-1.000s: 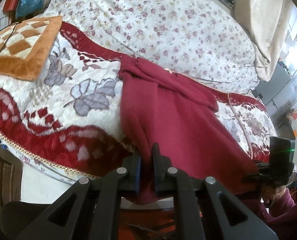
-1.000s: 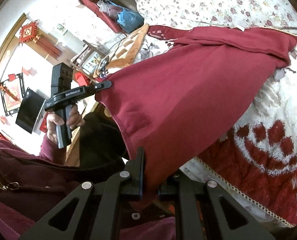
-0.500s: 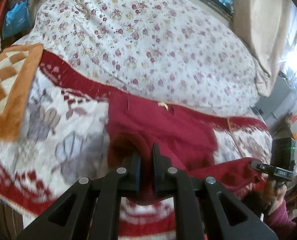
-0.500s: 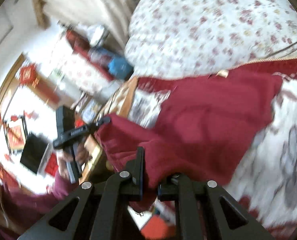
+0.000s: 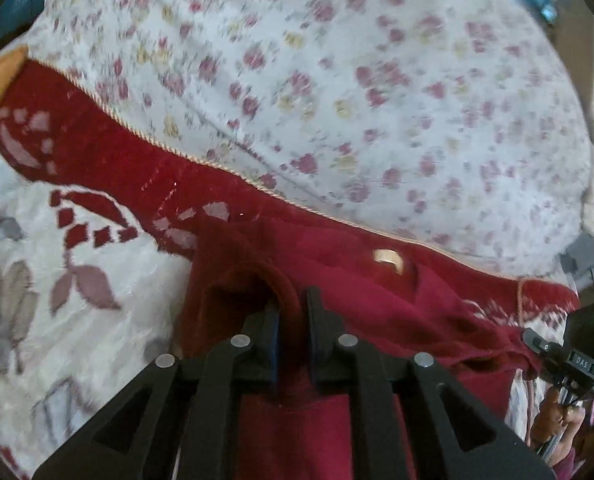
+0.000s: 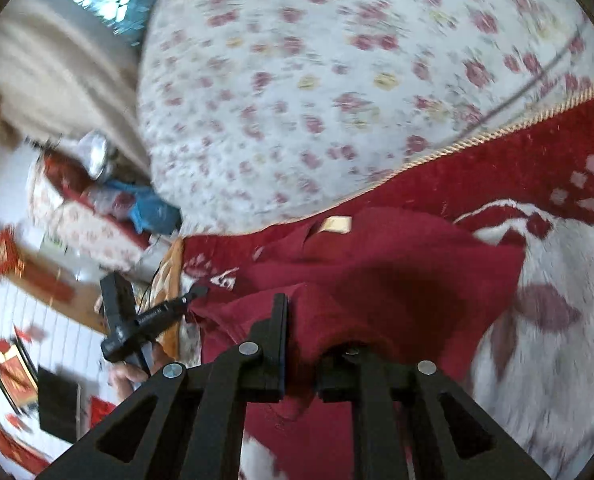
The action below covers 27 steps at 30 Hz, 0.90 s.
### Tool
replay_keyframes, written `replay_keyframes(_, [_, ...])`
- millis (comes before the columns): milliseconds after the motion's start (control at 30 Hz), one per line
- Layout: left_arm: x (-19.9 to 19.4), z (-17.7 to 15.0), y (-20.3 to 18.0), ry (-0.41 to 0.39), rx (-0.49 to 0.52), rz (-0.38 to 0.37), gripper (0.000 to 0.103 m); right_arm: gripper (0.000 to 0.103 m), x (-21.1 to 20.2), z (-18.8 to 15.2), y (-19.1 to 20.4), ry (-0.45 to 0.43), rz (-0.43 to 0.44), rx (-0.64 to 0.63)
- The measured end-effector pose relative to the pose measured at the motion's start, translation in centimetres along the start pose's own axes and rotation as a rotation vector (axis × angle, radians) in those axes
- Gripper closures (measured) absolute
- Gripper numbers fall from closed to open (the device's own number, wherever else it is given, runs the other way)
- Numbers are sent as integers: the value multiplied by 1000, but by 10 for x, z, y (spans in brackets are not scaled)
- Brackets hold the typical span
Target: Fold small clothes
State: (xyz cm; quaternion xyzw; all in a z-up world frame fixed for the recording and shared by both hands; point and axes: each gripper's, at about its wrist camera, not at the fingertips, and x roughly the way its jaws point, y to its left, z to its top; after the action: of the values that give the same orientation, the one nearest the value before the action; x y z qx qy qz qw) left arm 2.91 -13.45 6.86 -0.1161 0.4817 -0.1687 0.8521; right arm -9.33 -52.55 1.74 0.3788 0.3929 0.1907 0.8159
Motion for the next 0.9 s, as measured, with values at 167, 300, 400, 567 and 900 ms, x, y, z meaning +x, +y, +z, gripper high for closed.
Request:
replay_keyframes(167, [16, 17, 10, 1, -55, -88, 41, 57, 16, 19, -19, 13, -35, 30])
replay_keyframes(300, [-5, 21, 8, -89, -41, -55, 15, 26, -23, 19, -31, -124, -5, 114])
replay_keyframes(400, [-9, 21, 8, -96, -31, -19, 15, 33, -42, 11, -11, -150, -9, 23])
replay_keyframes(567, [26, 11, 9, -12, -2, 140, 15, 43, 3, 5, 32, -54, -140, -186])
replay_keyframes(900, [26, -6, 18, 31, 59, 133, 15, 51, 26, 8, 17, -70, -437, -210])
